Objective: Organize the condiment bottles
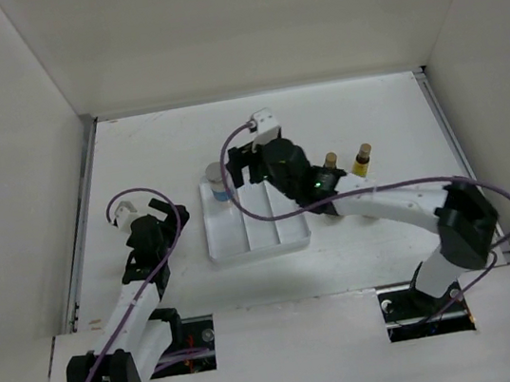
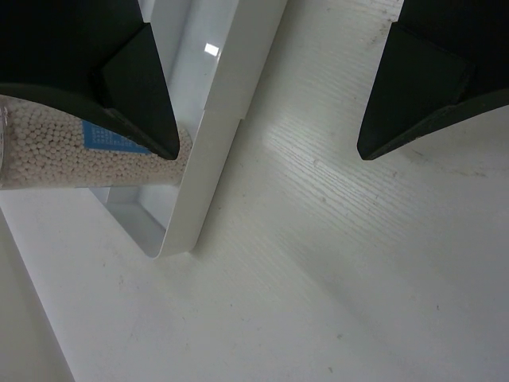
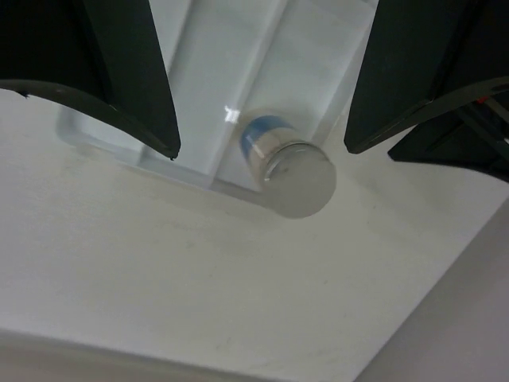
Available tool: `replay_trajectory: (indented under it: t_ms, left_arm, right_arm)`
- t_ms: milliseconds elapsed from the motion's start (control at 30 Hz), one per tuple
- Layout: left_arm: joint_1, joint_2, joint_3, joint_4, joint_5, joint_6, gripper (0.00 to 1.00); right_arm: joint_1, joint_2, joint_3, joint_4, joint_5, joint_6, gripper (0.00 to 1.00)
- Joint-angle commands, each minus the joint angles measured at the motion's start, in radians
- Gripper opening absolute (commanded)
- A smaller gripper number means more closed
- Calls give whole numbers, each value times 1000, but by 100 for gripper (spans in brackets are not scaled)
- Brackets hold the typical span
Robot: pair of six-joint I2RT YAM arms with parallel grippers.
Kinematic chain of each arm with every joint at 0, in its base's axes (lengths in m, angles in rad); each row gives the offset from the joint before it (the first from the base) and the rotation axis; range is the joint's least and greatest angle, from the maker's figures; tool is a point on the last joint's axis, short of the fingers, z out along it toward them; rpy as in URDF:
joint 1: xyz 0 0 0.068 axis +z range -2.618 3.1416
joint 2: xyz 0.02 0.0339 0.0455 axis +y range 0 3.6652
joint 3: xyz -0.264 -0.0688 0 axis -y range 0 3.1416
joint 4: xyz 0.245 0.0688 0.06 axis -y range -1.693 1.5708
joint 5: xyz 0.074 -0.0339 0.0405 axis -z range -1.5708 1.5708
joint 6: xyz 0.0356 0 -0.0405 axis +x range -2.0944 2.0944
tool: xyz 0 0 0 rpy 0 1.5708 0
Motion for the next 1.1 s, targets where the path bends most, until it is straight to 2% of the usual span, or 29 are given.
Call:
replay_trajectory:
  t_ms: [0, 100, 200, 333, 500, 633, 900, 1067]
  left_arm:
    - [0, -14, 8, 26, -10, -3, 100]
    - [-6, -2, 12, 31, -7, -6, 100]
    - [-14, 7, 14, 37, -13, -3, 100]
    - [-18, 9, 23, 35, -13, 0, 100]
    - [-21, 4, 26, 34, -19, -1, 100]
    - [-20, -2, 15, 35, -27, -1, 100]
    - [-21, 7, 28, 31, -28, 5, 100]
    - [-23, 15, 26, 39, -25, -4, 100]
  right_arm:
    - [-82, -207, -139, 61, 113, 18, 89]
    - [-176, -348, -292, 18, 217, 50, 79]
    - [-275, -413, -380, -40, 266, 76, 76]
    - [-364, -398, -406, -89, 188, 89, 78]
    - [-383, -337, -403, -74, 145, 95, 77]
    - [-395, -291, -399, -60, 141, 107, 67]
    - [-398, -277, -376, -62, 125, 119, 31]
    - [-389, -367, -354, 20, 173, 70, 27]
